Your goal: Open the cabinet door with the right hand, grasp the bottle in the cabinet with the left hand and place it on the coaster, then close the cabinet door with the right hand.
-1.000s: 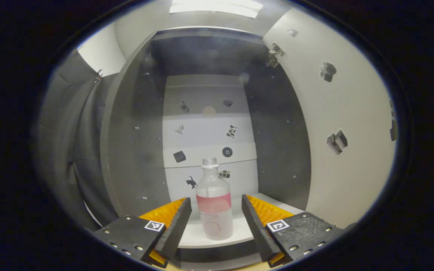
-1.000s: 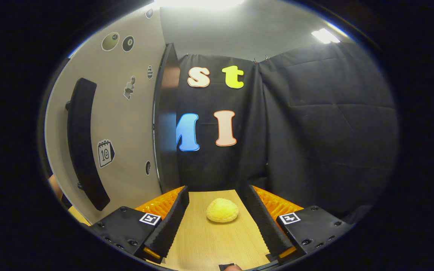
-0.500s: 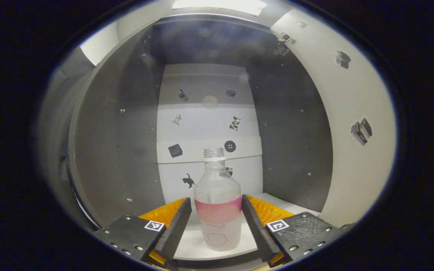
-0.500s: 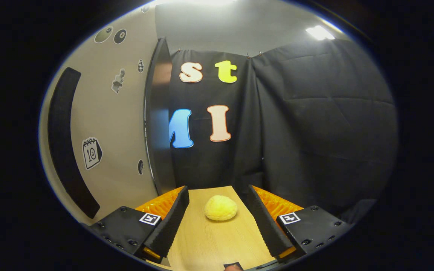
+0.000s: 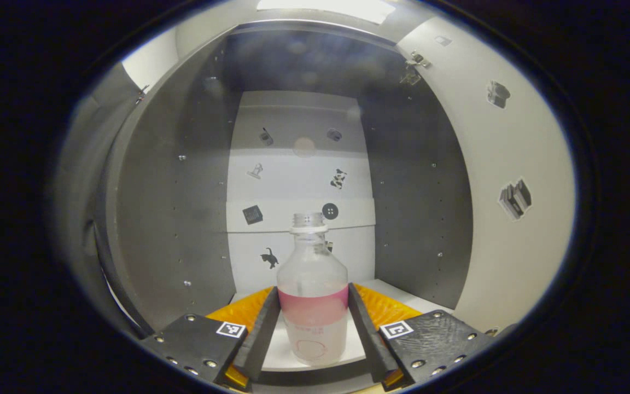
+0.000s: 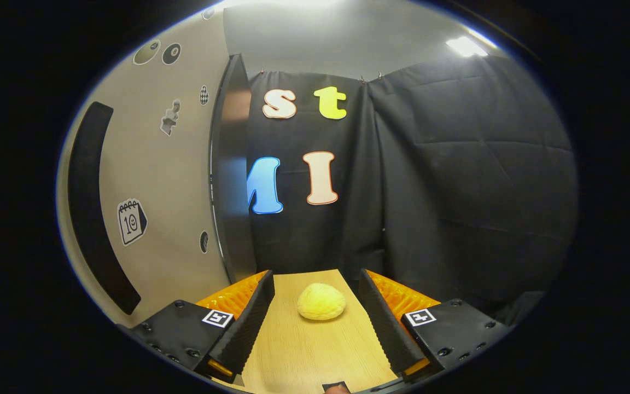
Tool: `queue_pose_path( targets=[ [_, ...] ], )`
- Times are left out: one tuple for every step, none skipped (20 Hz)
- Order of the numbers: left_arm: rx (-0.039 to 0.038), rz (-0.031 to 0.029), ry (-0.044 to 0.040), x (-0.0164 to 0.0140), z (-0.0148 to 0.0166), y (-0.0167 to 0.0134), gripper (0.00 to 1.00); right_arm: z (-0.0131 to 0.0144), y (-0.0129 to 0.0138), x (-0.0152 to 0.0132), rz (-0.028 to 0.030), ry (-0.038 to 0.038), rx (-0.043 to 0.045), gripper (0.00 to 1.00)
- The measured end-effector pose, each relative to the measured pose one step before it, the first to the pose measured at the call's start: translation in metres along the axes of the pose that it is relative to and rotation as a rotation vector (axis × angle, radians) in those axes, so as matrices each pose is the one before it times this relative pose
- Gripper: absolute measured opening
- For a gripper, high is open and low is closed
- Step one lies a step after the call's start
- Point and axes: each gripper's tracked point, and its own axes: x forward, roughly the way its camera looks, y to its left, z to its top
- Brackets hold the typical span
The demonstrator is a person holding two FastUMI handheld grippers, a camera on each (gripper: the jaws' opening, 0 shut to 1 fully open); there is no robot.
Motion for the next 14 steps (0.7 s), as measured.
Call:
queue_pose_path(
  targets=[
    [-0.01063, 0.0044, -0.0019, -0.00715, 0.00102, 0.00106, 0.73, 0.00112, 0.00058, -0.00037, 0.00914, -0.00214, 0.00335, 0.98],
    [-0.00353, 0.00656, -0.00155, -0.00662, 0.00104, 0.00138, 0.73, 0.00067, -0.00049, -0.00036, 0.01005, -0.00183, 0.0033, 0.98],
    [0.00092, 0.00749, -0.00068, -0.00736, 0.00136, 0.00112, 0.73, 0.00072, 0.00034, 0.00016, 0.00933, -0.00154, 0.00183, 0.98],
    [0.00215, 0.00732, -0.0023, -0.00816, 0.00059, 0.00104, 0.7, 0.00003, 0.00024, -0.00064, 0.00886, -0.00127, -0.00069, 0.98],
    [0.00284, 0.00574, -0.00419, -0.00822, 0.00093, 0.00153, 0.7, 0.00023, 0.00005, -0.0003, 0.00836, -0.00158, -0.00181, 0.98],
    [0.00431, 0.00493, -0.00061, -0.00907, 0.00019, 0.00034, 0.71, -0.00046, 0.00021, -0.00046, 0.00977, 0.00026, -0.00316, 0.98],
    [0.00419, 0.009, -0.00364, -0.00924, 0.00096, 0.00183, 0.7, 0.00055, 0.00073, 0.00033, 0.01031, 0.00037, -0.00295, 0.98],
    [0.00339, 0.00969, -0.00049, -0.01132, -0.00064, 0.00294, 0.7, 0.0, 0.00104, -0.00001, 0.0109, -0.00074, -0.00283, 0.98],
    [-0.00105, 0.01174, -0.00065, -0.01087, -0.00088, 0.0029, 0.7, 0.00011, 0.00146, -0.00035, 0.01365, -0.00053, -0.003, 0.98],
    [-0.00469, 0.00971, -0.00028, -0.01021, -0.00192, 0.00311, 0.7, -0.00051, 0.00167, -0.00027, 0.01305, 0.0001, -0.00304, 0.98],
    [-0.0061, 0.01443, 0.00081, -0.01057, -0.00206, 0.00472, 0.7, -0.00001, 0.00136, 0.00062, 0.01259, 0.00153, -0.00306, 0.98],
    [-0.00532, 0.01656, 0.00231, -0.01168, -0.00374, 0.00549, 0.73, -0.00058, 0.00116, 0.00056, 0.01322, 0.00204, -0.00276, 0.98],
    [-0.00605, 0.01944, 0.00476, -0.01144, -0.00414, 0.00651, 0.73, -0.00032, 0.00187, 0.00082, 0.01428, 0.00246, -0.00249, 0.98],
    [-0.00936, 0.01736, 0.00618, -0.01138, -0.00546, 0.0064, 0.73, -0.00146, 0.00219, -0.00051, 0.01509, 0.00255, -0.00327, 0.98]
  ],
)
